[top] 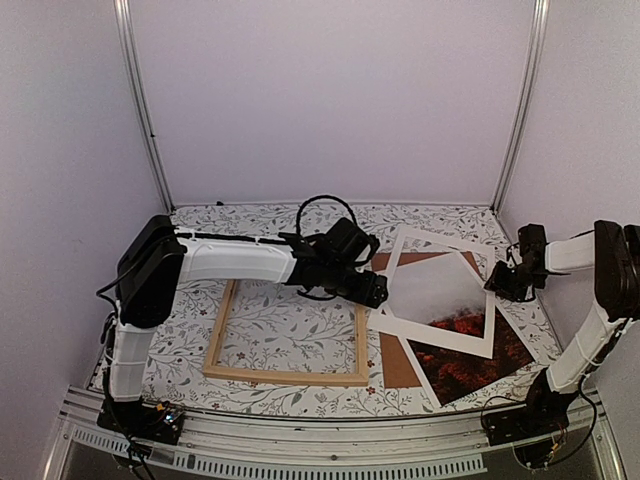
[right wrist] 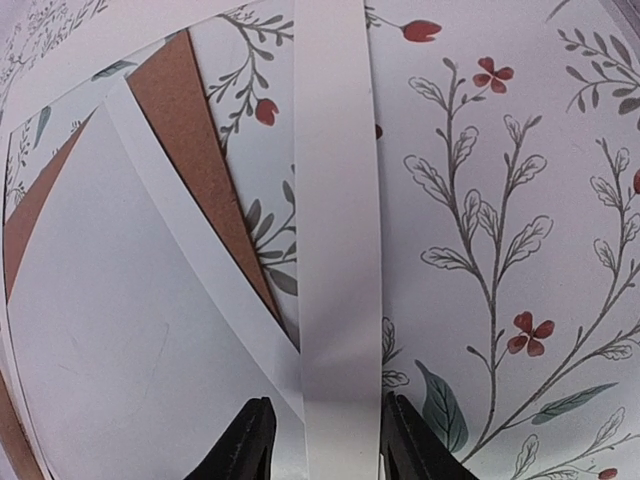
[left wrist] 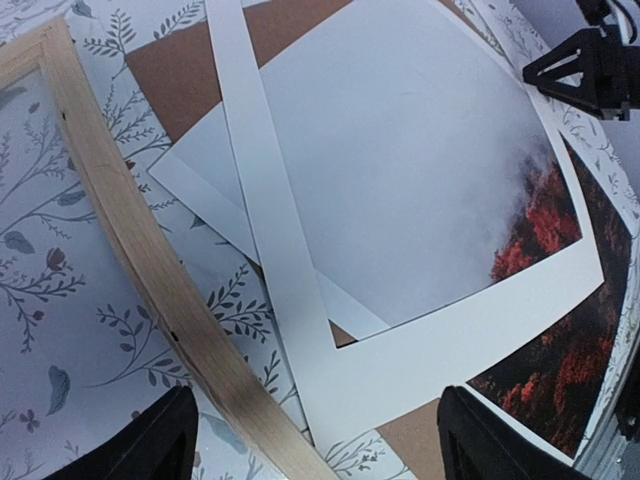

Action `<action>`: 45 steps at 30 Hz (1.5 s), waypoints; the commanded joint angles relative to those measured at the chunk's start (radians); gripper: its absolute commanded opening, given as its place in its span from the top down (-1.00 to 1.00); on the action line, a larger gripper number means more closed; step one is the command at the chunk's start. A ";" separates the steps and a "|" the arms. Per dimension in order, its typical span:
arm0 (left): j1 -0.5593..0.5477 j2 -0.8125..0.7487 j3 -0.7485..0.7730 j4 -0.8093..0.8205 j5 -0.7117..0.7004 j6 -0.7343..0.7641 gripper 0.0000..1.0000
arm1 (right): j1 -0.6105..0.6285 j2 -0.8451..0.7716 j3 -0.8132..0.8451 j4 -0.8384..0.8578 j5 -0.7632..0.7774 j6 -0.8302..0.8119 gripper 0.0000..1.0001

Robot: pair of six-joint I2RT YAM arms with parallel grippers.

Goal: Put the photo into the frame

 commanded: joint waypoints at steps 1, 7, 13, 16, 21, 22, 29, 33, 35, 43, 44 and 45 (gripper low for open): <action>-0.004 -0.047 -0.018 -0.002 -0.025 0.017 -0.70 | 0.029 -0.011 0.001 -0.051 0.064 0.006 0.14; -0.004 -0.054 -0.030 0.000 -0.028 0.022 -0.71 | 0.083 -0.002 -0.011 -0.074 0.182 0.023 0.07; -0.004 -0.060 -0.040 0.001 -0.029 0.026 -0.71 | 0.092 -0.002 -0.003 -0.095 0.242 0.034 0.16; -0.004 -0.067 -0.051 0.008 -0.031 0.027 -0.71 | 0.094 0.008 0.008 -0.111 0.260 0.030 0.21; -0.003 -0.072 -0.062 0.010 -0.031 0.026 -0.72 | 0.096 0.028 0.020 -0.123 0.268 0.020 0.29; -0.002 -0.073 -0.065 0.010 -0.032 0.027 -0.72 | 0.096 0.030 0.023 -0.124 0.270 0.018 0.30; -0.002 -0.078 -0.074 0.012 -0.032 0.026 -0.72 | 0.096 0.051 0.034 -0.129 0.266 0.007 0.39; 0.000 -0.079 -0.079 0.012 -0.034 0.026 -0.72 | 0.096 0.045 0.040 -0.132 0.271 0.008 0.45; 0.000 -0.079 -0.079 0.010 -0.034 0.026 -0.73 | 0.096 0.039 0.046 -0.135 0.275 0.009 0.48; 0.000 -0.084 -0.083 0.007 -0.039 0.028 -0.73 | 0.096 0.008 0.078 -0.154 0.272 0.006 0.55; 0.000 -0.084 -0.083 0.005 -0.040 0.029 -0.73 | 0.095 0.001 0.080 -0.155 0.269 0.006 0.55; 0.001 -0.084 -0.085 0.005 -0.040 0.029 -0.73 | 0.096 -0.004 0.081 -0.154 0.265 0.006 0.56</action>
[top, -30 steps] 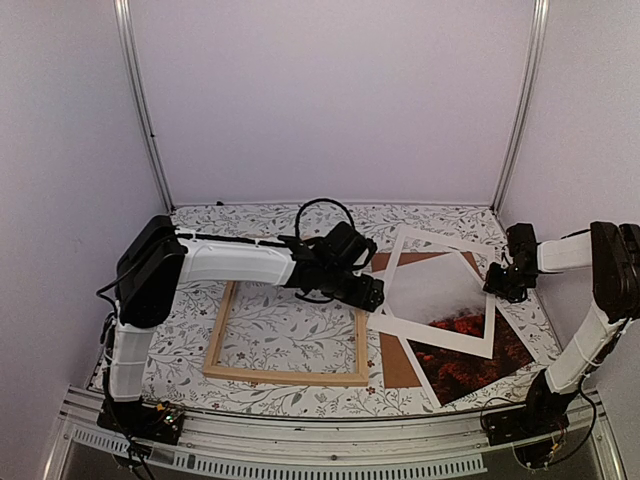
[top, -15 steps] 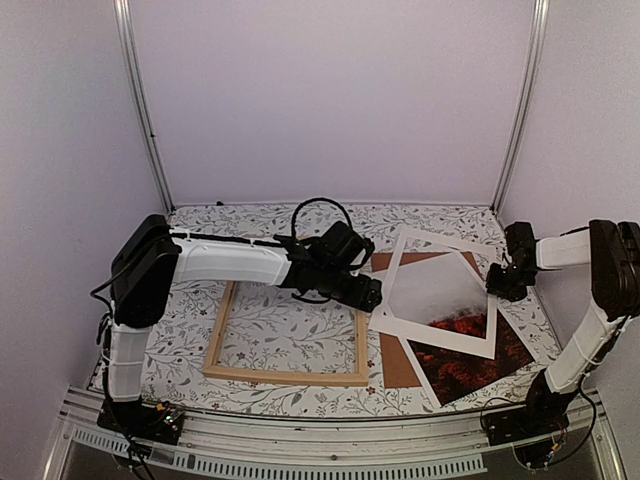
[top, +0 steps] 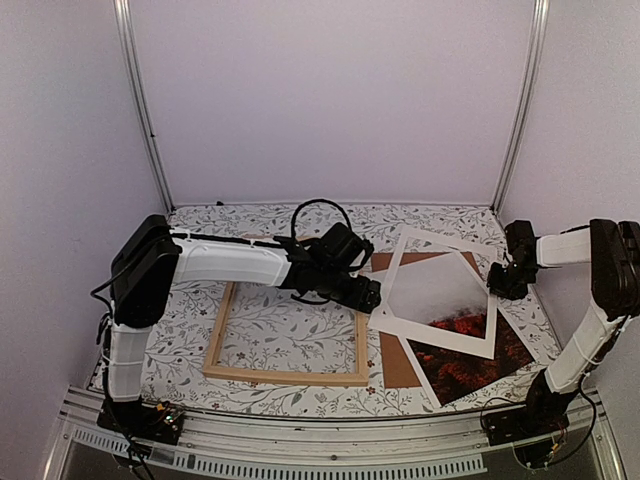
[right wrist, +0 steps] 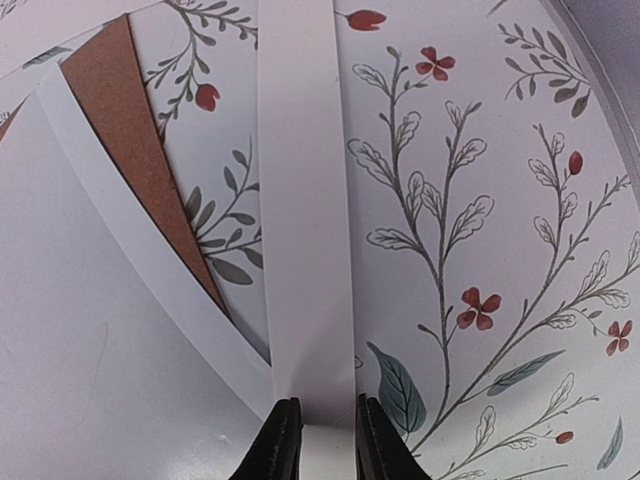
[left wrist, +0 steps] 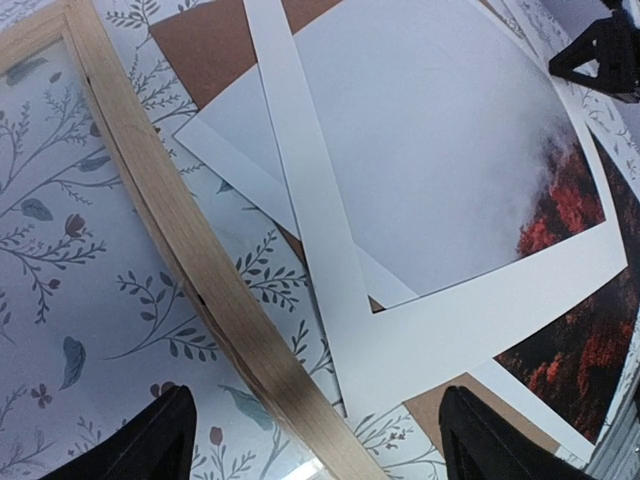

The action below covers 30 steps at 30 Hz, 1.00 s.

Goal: Put the photo into the frame

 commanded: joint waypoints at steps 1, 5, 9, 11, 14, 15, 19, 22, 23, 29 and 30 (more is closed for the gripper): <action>0.001 -0.047 -0.013 0.000 -0.013 0.017 -0.73 | 0.002 -0.026 0.025 -0.036 0.000 -0.007 0.56; 0.002 -0.045 -0.014 -0.001 -0.014 0.019 -0.73 | -0.001 -0.053 0.030 -0.029 -0.057 -0.006 0.58; 0.001 -0.045 -0.014 -0.004 -0.015 0.022 -0.74 | -0.015 -0.076 0.028 -0.013 -0.158 0.001 0.58; 0.002 -0.045 -0.015 -0.005 -0.017 0.022 -0.74 | -0.023 -0.080 0.028 -0.004 -0.192 0.006 0.59; 0.003 -0.044 -0.015 -0.005 -0.017 0.023 -0.74 | -0.036 -0.083 0.028 0.007 -0.251 0.009 0.58; 0.003 -0.044 -0.015 -0.006 -0.017 0.025 -0.74 | -0.039 -0.083 0.028 0.011 -0.265 0.013 0.58; 0.005 -0.044 -0.015 -0.007 -0.019 0.027 -0.74 | -0.052 -0.091 0.027 0.021 -0.307 0.019 0.58; 0.006 -0.044 -0.017 -0.008 -0.018 0.027 -0.74 | -0.066 -0.090 0.024 0.023 -0.320 0.016 0.58; 0.005 -0.044 -0.017 -0.008 -0.019 0.026 -0.74 | -0.070 -0.089 0.023 0.025 -0.322 0.014 0.58; 0.006 -0.045 -0.017 -0.011 -0.020 0.029 -0.74 | -0.104 -0.091 -0.018 0.065 -0.380 -0.005 0.59; 0.006 -0.044 -0.017 -0.012 -0.020 0.030 -0.74 | -0.108 -0.092 -0.025 0.077 -0.391 -0.008 0.60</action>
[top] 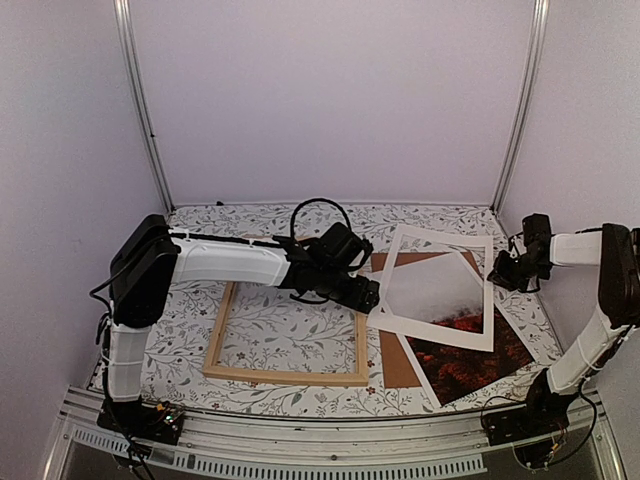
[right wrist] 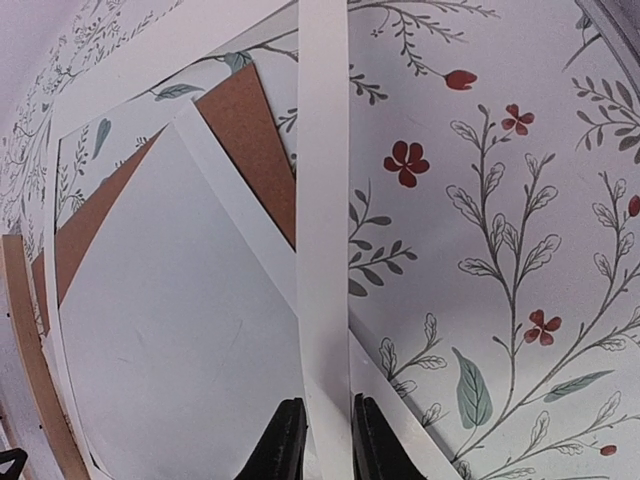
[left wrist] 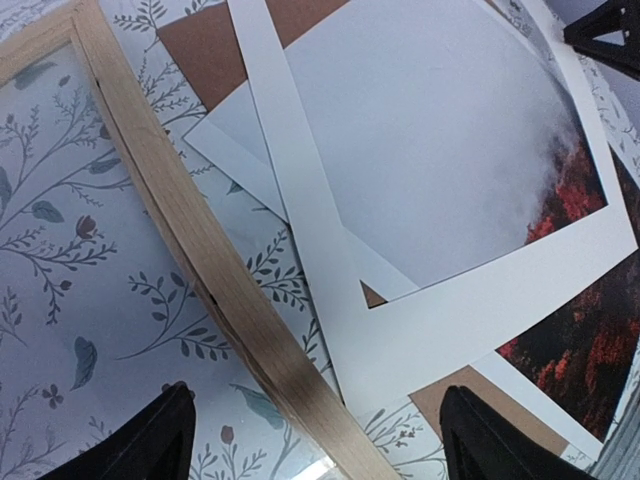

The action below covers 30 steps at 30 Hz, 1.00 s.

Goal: Put the photo into the frame

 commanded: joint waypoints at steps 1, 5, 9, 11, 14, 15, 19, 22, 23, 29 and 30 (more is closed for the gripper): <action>0.005 -0.041 -0.013 -0.007 -0.007 0.014 -0.74 | -0.020 -0.025 -0.038 0.055 -0.085 -0.019 0.60; 0.005 -0.044 -0.011 -0.012 -0.010 0.016 -0.74 | -0.039 -0.019 -0.064 0.099 -0.149 -0.028 0.60; 0.004 -0.045 -0.012 -0.013 -0.008 0.015 -0.74 | -0.058 -0.008 -0.083 0.142 -0.230 -0.023 0.60; 0.004 -0.044 -0.013 -0.014 -0.009 0.014 -0.75 | -0.065 -0.002 -0.088 0.158 -0.261 -0.019 0.60; 0.004 -0.046 -0.015 -0.016 -0.011 0.015 -0.75 | -0.075 0.001 -0.094 0.172 -0.287 -0.016 0.60; 0.004 -0.046 -0.015 -0.017 -0.011 0.015 -0.75 | -0.078 0.002 -0.095 0.174 -0.288 -0.016 0.60; 0.005 -0.046 -0.017 -0.018 -0.011 0.014 -0.74 | -0.084 0.007 -0.096 0.173 -0.273 -0.018 0.60; 0.004 -0.046 -0.015 -0.017 -0.011 0.015 -0.75 | -0.086 0.017 -0.097 0.178 -0.275 -0.025 0.60; 0.004 -0.046 -0.015 -0.016 -0.011 0.016 -0.74 | -0.086 0.022 -0.098 0.183 -0.279 -0.025 0.61; 0.004 -0.049 -0.018 -0.022 -0.016 0.018 -0.75 | -0.086 0.038 -0.098 0.201 -0.299 -0.024 0.67; 0.004 -0.049 -0.020 -0.022 -0.017 0.018 -0.75 | -0.086 0.038 -0.098 0.204 -0.306 -0.024 0.70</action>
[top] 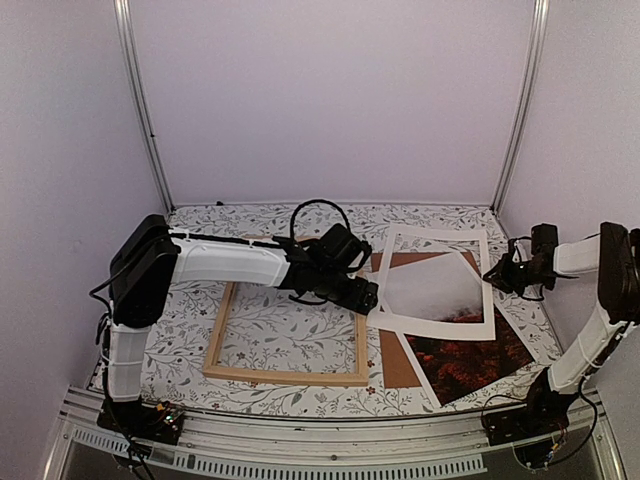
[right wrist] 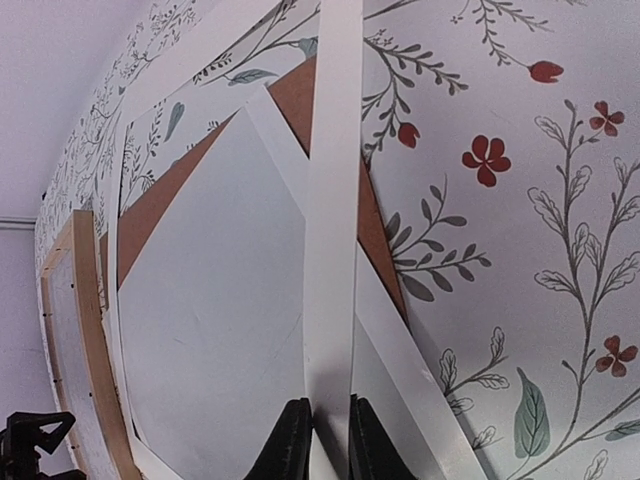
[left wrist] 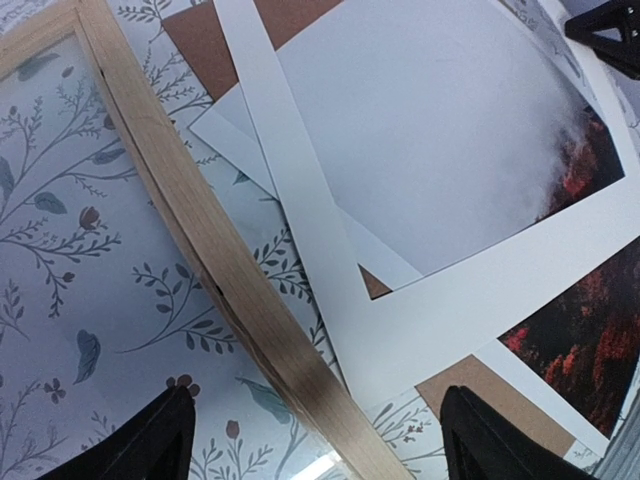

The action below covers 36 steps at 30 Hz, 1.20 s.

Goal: Put the photo into the frame

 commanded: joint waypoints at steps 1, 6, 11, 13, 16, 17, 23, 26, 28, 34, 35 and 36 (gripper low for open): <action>0.004 -0.049 -0.014 -0.012 -0.015 0.015 -0.75 | -0.003 0.015 -0.012 0.031 -0.044 -0.007 0.73; 0.004 -0.052 -0.022 -0.012 -0.016 0.012 -0.75 | -0.005 -0.003 -0.008 0.024 -0.059 -0.001 0.88; 0.006 -0.068 -0.034 -0.013 -0.035 0.010 -0.77 | -0.005 -0.059 0.022 -0.030 -0.054 0.000 1.00; 0.007 -0.078 -0.039 -0.016 -0.050 0.008 -0.80 | -0.004 -0.098 0.043 -0.063 -0.051 -0.001 1.00; 0.015 -0.102 -0.052 -0.028 -0.082 0.008 -0.85 | -0.005 -0.148 0.089 -0.135 -0.054 -0.008 1.00; 0.020 -0.113 -0.060 -0.030 -0.091 0.008 -0.87 | -0.005 -0.167 0.107 -0.158 -0.059 -0.011 1.00; 0.064 -0.217 -0.113 -0.036 -0.113 0.001 -0.99 | 0.014 -0.267 0.226 -0.284 -0.128 -0.028 1.00; 0.097 -0.278 -0.146 -0.030 -0.113 -0.001 -0.99 | 0.050 -0.315 0.301 -0.328 -0.150 -0.018 1.00; 0.125 -0.319 -0.171 -0.029 -0.114 -0.001 -0.99 | 0.086 -0.342 0.352 -0.347 -0.164 0.001 1.00; 0.243 -0.438 -0.262 -0.034 -0.116 -0.001 -0.99 | 0.275 -0.337 0.530 -0.382 -0.178 0.055 1.00; 0.263 -0.461 -0.289 -0.035 -0.121 -0.002 -0.99 | 0.307 -0.330 0.557 -0.376 -0.178 0.068 1.00; 0.286 -0.484 -0.309 -0.036 -0.125 -0.003 -0.99 | 0.342 -0.318 0.580 -0.362 -0.179 0.090 1.00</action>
